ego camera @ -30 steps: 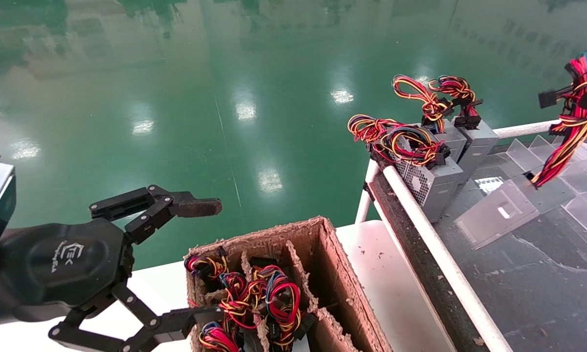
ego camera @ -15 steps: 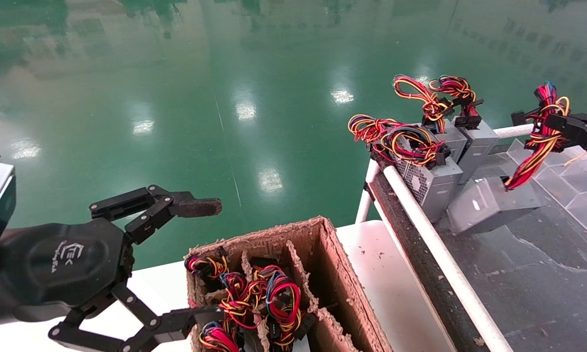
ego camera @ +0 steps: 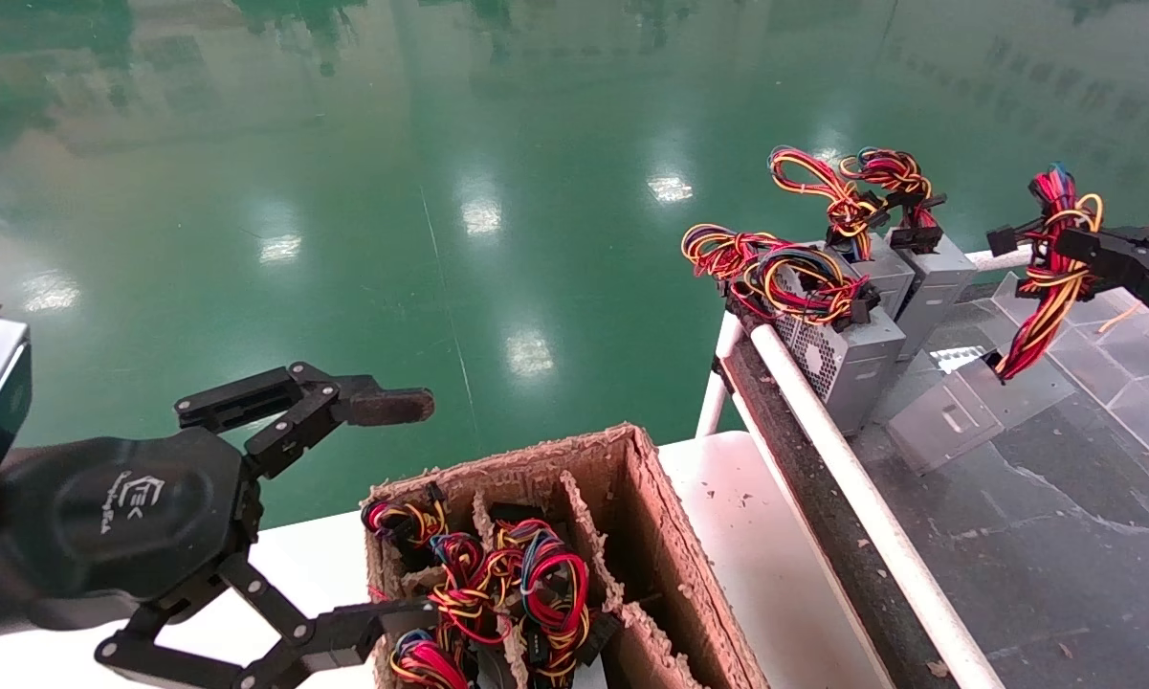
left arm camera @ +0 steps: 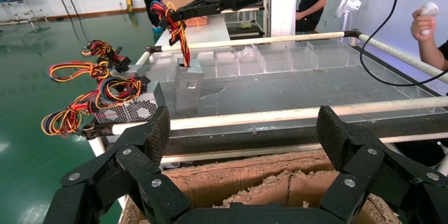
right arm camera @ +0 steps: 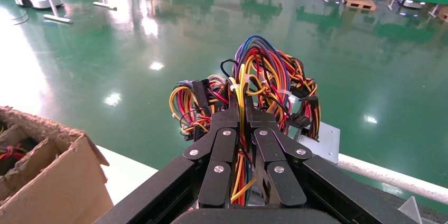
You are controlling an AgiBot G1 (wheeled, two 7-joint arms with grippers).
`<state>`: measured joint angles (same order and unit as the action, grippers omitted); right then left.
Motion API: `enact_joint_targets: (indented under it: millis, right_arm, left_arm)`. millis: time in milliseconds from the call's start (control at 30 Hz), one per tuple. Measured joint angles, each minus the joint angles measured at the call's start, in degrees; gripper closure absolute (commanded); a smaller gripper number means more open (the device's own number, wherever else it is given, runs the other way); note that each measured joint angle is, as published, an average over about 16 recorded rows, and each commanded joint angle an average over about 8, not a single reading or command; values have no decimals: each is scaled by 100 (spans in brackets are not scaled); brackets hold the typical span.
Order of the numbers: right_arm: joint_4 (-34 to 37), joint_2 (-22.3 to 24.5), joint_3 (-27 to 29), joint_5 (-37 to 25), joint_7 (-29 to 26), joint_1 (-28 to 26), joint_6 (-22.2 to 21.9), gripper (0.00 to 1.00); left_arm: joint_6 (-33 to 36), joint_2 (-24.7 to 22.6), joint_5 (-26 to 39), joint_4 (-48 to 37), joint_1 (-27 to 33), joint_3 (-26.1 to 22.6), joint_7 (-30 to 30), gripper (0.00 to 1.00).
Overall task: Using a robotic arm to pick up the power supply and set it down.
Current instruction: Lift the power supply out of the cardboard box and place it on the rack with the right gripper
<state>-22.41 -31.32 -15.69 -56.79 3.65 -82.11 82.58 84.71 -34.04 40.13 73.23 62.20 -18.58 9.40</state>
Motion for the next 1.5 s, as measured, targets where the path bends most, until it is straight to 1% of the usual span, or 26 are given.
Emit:
enact_joint_targets:
  millis: [233, 533, 1067, 1500]
  right_arm:
    - [221, -94, -77, -126, 148, -135, 28, 100]
    - [505, -394, -216, -364, 332, -411, -174, 100]
    - [1069, -1065, -547, -895, 629, -1224, -487, 100]
    - [1526, -1440, -737, -1199, 833, -1816, -675, 100]
  left_arm:
    - [0, 0, -1, 0, 0, -1, -1, 0]
    - [-1, 1, -2, 0, 1, -3, -1, 0]
    - [-2, 2, -4, 0, 1, -5, -3, 0]
    - [-3, 3, -5, 0, 2, -8, -4, 0]
